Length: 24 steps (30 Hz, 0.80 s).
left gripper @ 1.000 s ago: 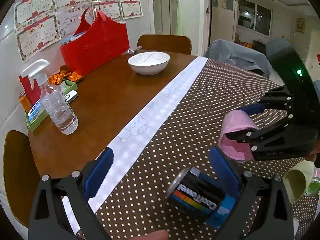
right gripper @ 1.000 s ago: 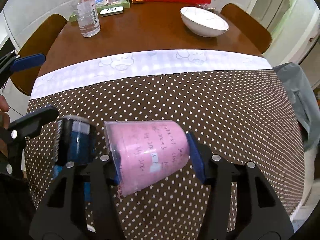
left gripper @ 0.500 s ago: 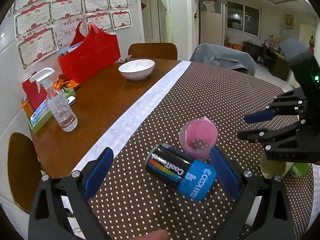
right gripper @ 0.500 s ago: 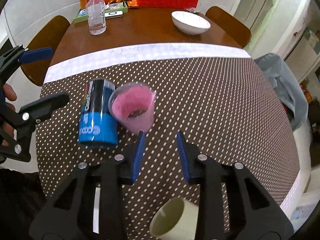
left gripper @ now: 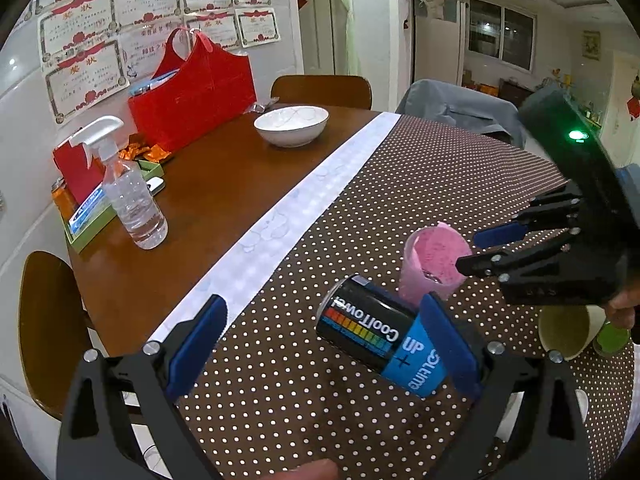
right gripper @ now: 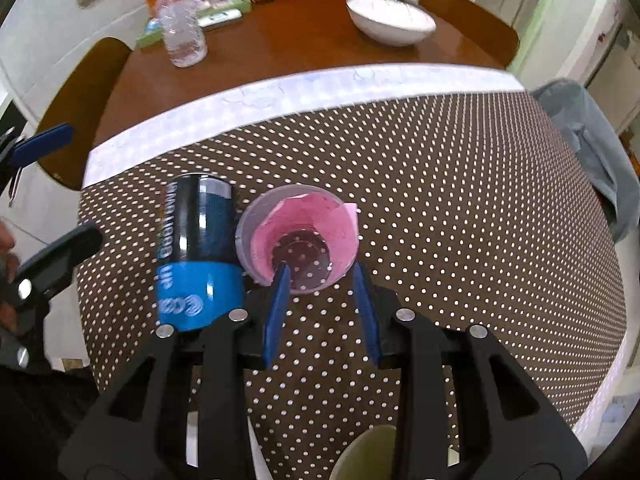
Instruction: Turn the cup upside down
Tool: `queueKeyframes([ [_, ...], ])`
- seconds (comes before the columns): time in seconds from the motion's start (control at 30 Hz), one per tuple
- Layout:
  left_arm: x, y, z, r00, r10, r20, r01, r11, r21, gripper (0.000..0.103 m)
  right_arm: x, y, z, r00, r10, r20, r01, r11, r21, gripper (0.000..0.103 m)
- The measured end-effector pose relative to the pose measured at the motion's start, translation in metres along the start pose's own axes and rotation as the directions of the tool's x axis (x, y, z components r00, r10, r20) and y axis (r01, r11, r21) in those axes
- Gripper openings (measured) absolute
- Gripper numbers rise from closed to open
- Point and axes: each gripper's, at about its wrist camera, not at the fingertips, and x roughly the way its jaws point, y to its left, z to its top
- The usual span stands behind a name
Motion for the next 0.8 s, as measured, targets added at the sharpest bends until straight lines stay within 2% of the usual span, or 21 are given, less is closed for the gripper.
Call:
queueKeyframes([
  [0.13, 0.004, 0.0, 0.001, 1.0, -0.005, -0.008, 0.005, 1.0, -0.001, 0.095, 0.021, -0.009, 0.009, 0.997, 0.018, -0.071, -0.015, 0.999, 0.047, 0.032],
  [0.17, 0.004, 0.0, 0.001, 1.0, -0.007, -0.008, 0.007, 1.0, -0.002, 0.095, 0.025, -0.009, 0.01, 0.997, 0.017, -0.079, -0.014, 0.999, 0.045, 0.029],
  [0.2, 0.004, 0.0, 0.001, 1.0, -0.009, -0.007, 0.009, 1.0, -0.001, 0.095, 0.025, -0.008, 0.01, 0.997, 0.009, -0.08, -0.006, 0.999, 0.04, 0.017],
  [0.23, 0.004, -0.001, 0.0, 1.0, -0.01, -0.007, 0.01, 1.0, 0.0, 0.095, 0.024, -0.006, 0.01, 0.997, 0.001, -0.076, 0.001, 0.999, 0.034, 0.01],
  [0.27, 0.003, -0.001, 0.0, 1.0, -0.011, -0.006, 0.011, 1.0, 0.0, 0.095, 0.022, -0.003, 0.01, 0.998, -0.01, -0.07, 0.011, 1.0, 0.024, 0.007],
  [0.47, -0.006, -0.005, -0.003, 1.0, -0.019, 0.006, 0.019, 1.0, 0.004, 0.095, -0.008, 0.022, -0.006, 0.992, -0.127, 0.013, 0.127, 0.99, -0.061, 0.004],
  [0.57, -0.015, -0.009, -0.005, 0.999, -0.028, 0.02, 0.027, 1.0, 0.012, 0.095, -0.033, 0.03, -0.019, 0.977, -0.199, 0.083, 0.206, 0.975, -0.088, 0.004],
  [0.8, -0.046, -0.025, -0.015, 0.996, -0.056, 0.066, 0.053, 0.998, 0.046, 0.095, -0.08, 0.042, -0.052, 0.941, -0.288, 0.18, 0.305, 0.949, -0.076, 0.004],
])
